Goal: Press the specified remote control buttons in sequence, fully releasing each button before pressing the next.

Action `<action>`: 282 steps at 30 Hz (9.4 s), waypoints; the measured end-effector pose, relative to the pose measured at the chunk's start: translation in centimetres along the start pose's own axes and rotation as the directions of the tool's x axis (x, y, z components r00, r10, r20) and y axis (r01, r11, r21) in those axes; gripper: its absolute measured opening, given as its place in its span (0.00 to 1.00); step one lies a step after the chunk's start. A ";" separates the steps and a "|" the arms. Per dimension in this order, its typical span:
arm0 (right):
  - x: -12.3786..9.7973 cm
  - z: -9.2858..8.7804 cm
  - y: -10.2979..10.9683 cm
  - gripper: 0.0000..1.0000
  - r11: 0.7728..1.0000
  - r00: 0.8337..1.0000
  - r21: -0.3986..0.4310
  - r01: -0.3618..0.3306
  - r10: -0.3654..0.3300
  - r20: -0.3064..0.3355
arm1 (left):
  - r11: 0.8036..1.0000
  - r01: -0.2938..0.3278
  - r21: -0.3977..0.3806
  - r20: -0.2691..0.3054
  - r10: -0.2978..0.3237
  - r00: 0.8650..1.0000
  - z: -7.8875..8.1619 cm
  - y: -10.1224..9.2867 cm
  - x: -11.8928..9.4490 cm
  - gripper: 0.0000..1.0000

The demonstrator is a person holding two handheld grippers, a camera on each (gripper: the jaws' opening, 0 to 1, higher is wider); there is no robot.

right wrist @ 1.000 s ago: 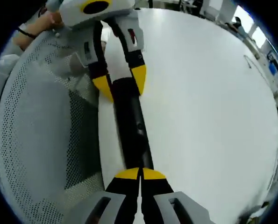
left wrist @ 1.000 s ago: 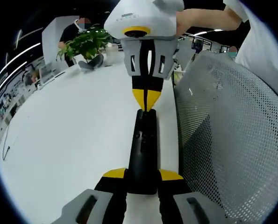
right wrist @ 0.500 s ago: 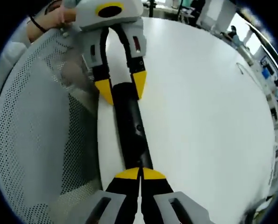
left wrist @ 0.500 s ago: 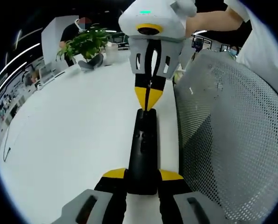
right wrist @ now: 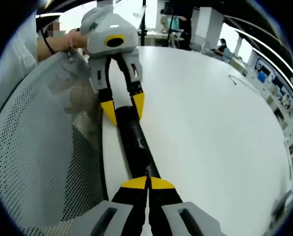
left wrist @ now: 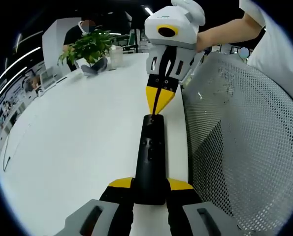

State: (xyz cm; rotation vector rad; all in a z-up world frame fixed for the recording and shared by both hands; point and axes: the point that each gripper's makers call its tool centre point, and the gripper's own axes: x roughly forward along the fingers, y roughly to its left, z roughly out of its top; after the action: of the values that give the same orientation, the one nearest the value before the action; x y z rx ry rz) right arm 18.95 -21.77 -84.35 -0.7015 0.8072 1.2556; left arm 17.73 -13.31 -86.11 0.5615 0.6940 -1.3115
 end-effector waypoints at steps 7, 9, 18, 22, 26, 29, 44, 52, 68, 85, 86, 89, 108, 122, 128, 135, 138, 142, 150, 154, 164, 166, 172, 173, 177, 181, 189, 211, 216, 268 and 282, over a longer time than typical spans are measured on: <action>1.4 0.2 0.8 0.00 0.997 0.997 -0.049 -0.064 0.062 -0.051 | 1.000 0.001 0.001 0.001 -0.001 1.000 0.0 0.0 0.0 0.24; 1.2 0.3 0.6 0.00 0.997 0.996 -0.051 -0.060 0.057 -0.062 | 1.000 0.000 0.000 0.002 0.000 1.000 0.0 0.0 0.0 0.24; 1.4 0.2 0.6 0.00 0.988 0.985 -0.123 -0.093 0.073 -0.158 | 1.000 0.007 0.004 -0.001 -0.007 1.000 0.0 0.0 0.0 0.24; 1.5 0.1 0.5 0.00 0.992 0.980 -0.097 -0.086 0.066 -0.188 | 1.000 0.009 0.002 0.002 -0.009 1.000 0.0 0.0 0.0 0.24; 1.4 0.0 0.4 0.00 0.994 0.979 -0.060 -0.094 0.081 -0.190 | 1.000 0.006 0.000 0.006 -0.006 1.000 0.0 0.0 0.0 0.24; 1.4 0.0 0.4 0.00 0.994 0.978 0.022 -0.103 0.106 -0.181 | 1.000 0.009 0.003 0.003 -0.009 1.000 0.0 0.0 0.0 0.24; 1.2 0.0 0.4 0.00 0.989 0.987 0.097 -0.116 0.125 -0.102 | 1.000 0.024 0.004 0.019 -0.024 1.000 0.0 -0.1 0.0 0.24; 1.1 0.3 0.3 0.00 0.958 0.984 0.238 -0.163 0.174 -0.026 | 1.000 0.026 -0.005 0.038 -0.025 0.999 0.0 0.0 0.0 0.24; 1.9 0.9 1.1 0.00 0.990 0.981 -0.051 -0.131 0.122 -0.153 | 1.000 0.029 -0.002 0.044 -0.029 0.999 0.1 0.0 0.0 0.24; 1.9 0.7 1.0 0.00 0.981 0.984 -0.157 -0.117 0.093 -0.151 | 0.999 0.033 0.004 0.045 -0.033 0.998 0.1 0.0 0.0 0.24; 1.9 0.8 0.9 0.00 0.981 0.991 -0.172 -0.093 0.075 -0.112 | 0.999 0.033 0.004 0.045 -0.033 0.998 0.1 -0.1 0.0 0.24; 1.7 0.9 0.9 0.00 0.994 0.999 -0.101 -0.036 0.036 0.003 | 0.999 0.029 0.022 0.036 -0.030 0.999 0.1 -0.1 0.1 0.24; 1.7 0.9 1.0 0.00 0.992 0.998 -0.124 0.015 -0.009 0.056 | 0.998 0.027 0.056 0.025 -0.028 0.999 0.1 -0.1 0.1 0.24; 2.2 1.6 1.5 0.00 0.954 0.996 -0.288 -0.084 0.087 -0.003 | 0.998 0.018 0.053 0.050 -0.021 0.999 0.2 -0.2 0.1 0.24; 2.4 1.3 1.7 0.00 0.908 0.986 -0.394 -0.142 0.093 -0.141 | 0.999 -0.011 0.042 0.037 0.009 0.999 0.2 -0.6 0.3 0.24; 2.7 1.3 1.5 0.00 0.938 0.959 -0.297 -0.178 0.097 -0.268 | 1.000 -0.018 0.020 0.054 0.016 0.998 0.1 -0.6 0.2 0.24; 2.9 1.3 1.5 0.00 0.925 0.940 -0.322 -0.199 0.087 -0.331 | 1.000 -0.024 0.020 0.054 0.023 0.998 0.2 -0.6 0.3 0.24; 2.9 1.1 1.5 0.00 0.900 0.931 -0.377 -0.217 0.075 -0.357 | 0.999 -0.046 0.009 0.044 0.045 0.998 0.3 -0.6 0.3 0.24; 2.6 1.1 1.4 0.00 0.893 0.936 -0.352 -0.281 0.174 -0.306 | 0.999 -0.041 -0.016 0.062 0.042 0.997 0.3 -0.6 0.3 0.24; 2.5 1.2 1.4 0.00 0.938 0.965 -0.265 -0.223 0.175 -0.194 | 0.999 -0.037 -0.020 0.067 0.038 0.997 0.4 -0.6 0.4 0.24; 2.2 1.7 1.1 0.00 0.997 0.995 0.076 -0.031 0.024 0.097 | 1.000 -0.021 -0.018 0.088 0.022 0.996 0.5 -0.6 0.6 0.24; 2.2 1.6 1.0 0.00 0.993 0.992 0.119 -0.012 -0.003 0.126 | 1.000 -0.016 -0.011 0.088 0.017 0.996 0.5 -0.6 0.7 0.24; 1.9 3.0 0.9 0.00 1.000 0.991 -0.003 0.031 -0.030 0.129 | 1.000 -0.011 -0.003 0.091 0.011 0.996 0.6 -0.6 0.7 0.24; 1.8 3.5 0.8 0.00 0.998 0.990 -0.050 0.050 -0.043 0.137 | 1.000 -0.011 -0.005 0.093 0.011 0.996 0.6 -0.6 0.8 0.24; 3.0 1.8 1.6 0.00 0.986 1.000 -0.169 0.015 -0.018 -0.015 | 1.000 -0.011 -0.004 0.095 0.011 0.995 0.6 -0.7 0.8 0.24; 2.8 1.9 1.4 0.00 0.985 0.999 -0.172 0.032 -0.033 -0.001 | 1.000 -0.011 -0.003 0.096 0.011 0.995 0.6 -0.7 0.8 0.24; 3.0 1.9 1.4 0.00 0.980 0.994 -0.198 -0.032 0.010 -0.113 | 1.000 -0.014 -0.007 0.096 0.015 0.995 0.6 -0.7 0.8 0.24; 2.8 1.9 1.1 0.00 0.963 0.994 -0.257 -0.080 0.058 -0.094 | 1.000 -0.018 -0.008 0.097 0.018 0.995 0.7 -0.6 0.8 0.24; 2.8 1.9 1.3 0.00 0.960 0.994 -0.268 -0.081 0.058 -0.092 | 1.000 -0.021 -0.013 0.098 0.022 0.995 0.7 -0.6 0.8 0.24; 2.5 2.0 2.2 0.01 0.956 0.973 -0.200 -0.215 0.192 -0.128 | 1.000 0.008 0.008 0.096 -0.009 0.995 0.8 -0.6 0.8 0.24; 2.5 1.6 1.9 0.01 0.952 0.969 -0.253 -0.172 0.117 -0.217 | 1.000 0.004 0.010 0.089 -0.005 0.996 0.7 -0.7 0.8 0.24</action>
State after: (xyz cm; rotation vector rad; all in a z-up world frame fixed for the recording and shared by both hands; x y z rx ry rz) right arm 17.58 -18.78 -85.64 -1.0162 0.8727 1.4618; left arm 17.26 -14.48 -86.18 0.5066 0.6165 -1.3362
